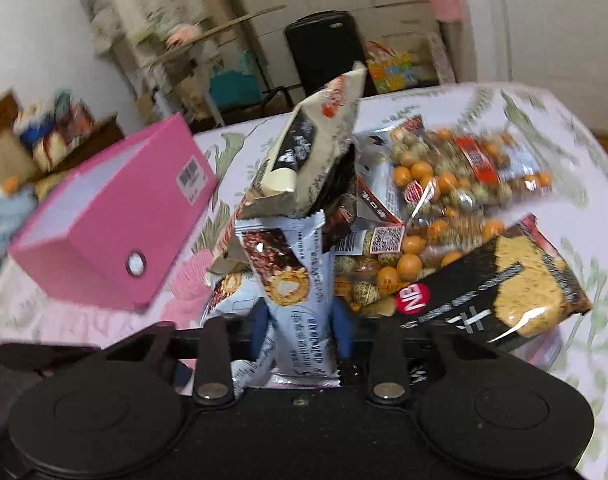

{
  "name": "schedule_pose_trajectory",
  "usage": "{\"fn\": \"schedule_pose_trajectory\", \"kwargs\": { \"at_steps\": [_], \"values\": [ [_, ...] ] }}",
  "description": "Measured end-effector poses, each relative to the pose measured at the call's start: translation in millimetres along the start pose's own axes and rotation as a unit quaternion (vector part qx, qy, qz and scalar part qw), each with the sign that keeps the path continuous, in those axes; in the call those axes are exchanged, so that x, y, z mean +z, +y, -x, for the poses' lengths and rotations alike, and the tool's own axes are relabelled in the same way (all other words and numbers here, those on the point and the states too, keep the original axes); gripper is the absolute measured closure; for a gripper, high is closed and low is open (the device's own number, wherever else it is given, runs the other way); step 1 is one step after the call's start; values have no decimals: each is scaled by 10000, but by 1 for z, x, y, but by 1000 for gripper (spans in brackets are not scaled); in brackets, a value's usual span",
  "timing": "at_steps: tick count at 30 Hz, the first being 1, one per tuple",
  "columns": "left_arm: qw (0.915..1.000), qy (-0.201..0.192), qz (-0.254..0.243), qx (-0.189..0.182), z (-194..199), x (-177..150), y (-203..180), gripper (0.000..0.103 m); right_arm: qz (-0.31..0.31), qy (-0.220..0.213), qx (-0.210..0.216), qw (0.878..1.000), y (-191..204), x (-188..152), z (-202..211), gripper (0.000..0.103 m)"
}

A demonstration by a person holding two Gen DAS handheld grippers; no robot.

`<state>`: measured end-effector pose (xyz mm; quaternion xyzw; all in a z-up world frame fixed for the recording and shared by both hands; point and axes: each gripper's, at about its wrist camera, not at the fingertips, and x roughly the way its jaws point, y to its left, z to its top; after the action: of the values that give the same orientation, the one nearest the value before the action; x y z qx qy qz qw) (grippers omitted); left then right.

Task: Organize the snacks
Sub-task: 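Grasp a silver wafer bar with the left tool while the right tool grasps another, then carry both wafer bars into the pink box and open both tools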

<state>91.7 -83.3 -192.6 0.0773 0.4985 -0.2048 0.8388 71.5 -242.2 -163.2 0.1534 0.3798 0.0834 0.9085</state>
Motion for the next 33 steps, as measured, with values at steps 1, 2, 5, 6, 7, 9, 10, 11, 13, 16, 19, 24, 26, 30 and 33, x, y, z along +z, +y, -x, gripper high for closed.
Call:
{"fn": "schedule_pose_trajectory", "kwargs": {
  "at_steps": [1,2,5,6,7,9,10,11,13,16,19,24,26,30,33],
  "values": [
    [10000,27,1,-34,2,0,0,69,-40,-8,-10,10000,1,-1,3,72],
    [10000,53,-10,-46,4,1,1,74,-106,14,-19,9999,1,-1,6,73],
    [9997,176,73,-143,8,4,6,76,-320,103,-43,9994,3,-3,13,73],
    [9995,223,152,-193,9,5,9,76,-370,104,-33,9993,4,-3,16,73],
    [9992,255,207,-228,11,5,12,77,-421,95,-15,9991,4,-2,18,73],
    [9989,281,275,-255,16,5,19,77,-505,79,42,9987,6,0,24,73],
    [9989,265,288,-262,20,4,22,77,-524,105,47,9986,7,1,26,73],
    [9989,258,297,-266,24,4,25,77,-538,183,19,9984,8,3,28,73],
    [9987,271,334,-266,30,3,31,77,-595,373,-39,9975,11,3,29,73],
    [9982,338,392,-289,39,4,38,77,-883,668,196,9937,9,2,32,73],
    [9983,368,376,-252,48,5,41,77,-936,833,330,9916,13,1,39,73],
    [9977,526,364,-209,63,7,48,77,-1032,1171,457,9867,20,2,48,73],
    [9974,604,336,-206,70,8,50,77,-1029,1278,401,9856,25,3,52,73],
    [9974,626,271,-240,95,13,57,77,-952,1426,470,9841,42,10,63,73],
    [9978,587,227,-204,114,15,65,77,-776,1486,630,9838,61,18,70,73]
  ]
}}
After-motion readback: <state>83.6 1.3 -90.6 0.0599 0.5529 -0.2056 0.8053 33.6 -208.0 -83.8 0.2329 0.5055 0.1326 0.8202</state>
